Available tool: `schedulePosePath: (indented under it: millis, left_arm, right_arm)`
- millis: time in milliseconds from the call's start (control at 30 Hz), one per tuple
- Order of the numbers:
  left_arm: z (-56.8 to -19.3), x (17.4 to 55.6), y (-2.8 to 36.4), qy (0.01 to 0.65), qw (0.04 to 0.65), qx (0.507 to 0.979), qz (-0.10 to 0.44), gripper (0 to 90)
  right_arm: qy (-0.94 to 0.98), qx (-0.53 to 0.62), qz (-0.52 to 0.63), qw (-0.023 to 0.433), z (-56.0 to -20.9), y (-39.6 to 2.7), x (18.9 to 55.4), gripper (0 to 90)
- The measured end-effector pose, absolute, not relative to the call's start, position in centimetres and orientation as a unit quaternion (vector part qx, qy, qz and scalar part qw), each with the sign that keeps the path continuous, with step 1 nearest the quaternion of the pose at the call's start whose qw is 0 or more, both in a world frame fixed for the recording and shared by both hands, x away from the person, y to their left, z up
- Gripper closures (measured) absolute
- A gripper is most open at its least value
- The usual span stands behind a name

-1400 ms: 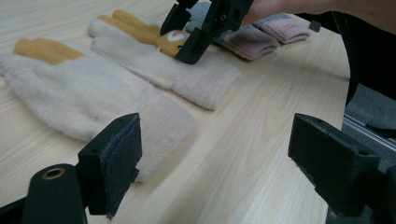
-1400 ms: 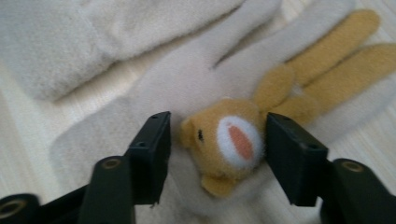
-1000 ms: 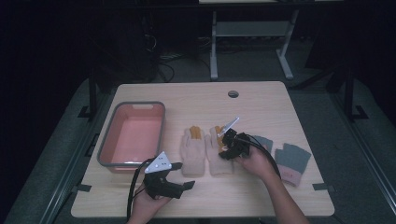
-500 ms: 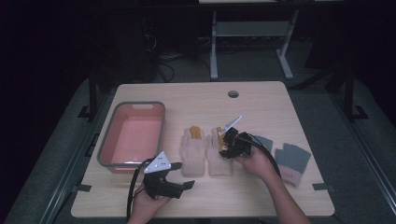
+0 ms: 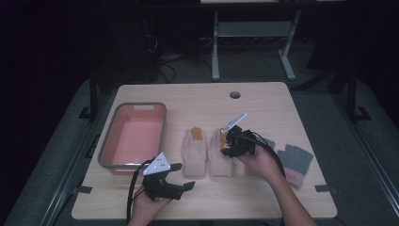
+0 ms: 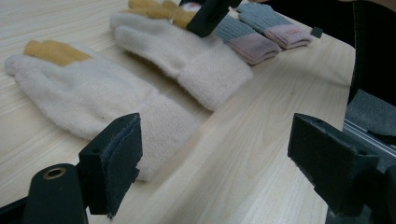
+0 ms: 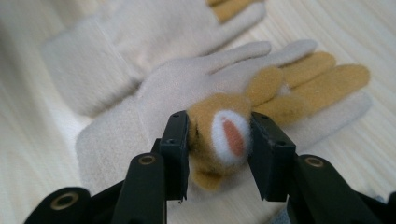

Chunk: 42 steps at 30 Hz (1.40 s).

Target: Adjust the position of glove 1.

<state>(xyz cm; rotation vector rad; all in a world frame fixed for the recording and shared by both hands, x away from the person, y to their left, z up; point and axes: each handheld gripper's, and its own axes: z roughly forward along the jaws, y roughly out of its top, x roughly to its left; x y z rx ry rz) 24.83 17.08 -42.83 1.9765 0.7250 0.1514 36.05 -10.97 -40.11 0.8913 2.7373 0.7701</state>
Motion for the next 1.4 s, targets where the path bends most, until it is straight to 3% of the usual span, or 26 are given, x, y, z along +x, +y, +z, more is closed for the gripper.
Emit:
schedulePosePath:
  millis: [467, 867, 1400]
  left_arm:
    - [-42.6, 24.6, 17.4, 0.307, 0.500, 0.807, 0.070, 17.7]
    - [-42.5, 24.7, 17.8, 0.310, 0.502, 0.804, 0.075, 17.7]
    - [-42.5, 24.7, 17.9, 0.315, 0.503, 0.802, 0.074, 17.8]
  right_arm:
    - [0.917, 0.263, 0.284, 0.092, -36.8, -7.9, 36.1, 61.0]
    - [0.920, 0.254, 0.287, 0.080, -37.4, -4.1, 37.1, 61.0]
    - [0.922, 0.256, 0.282, 0.071, -38.9, -2.5, 37.6, 60.7]
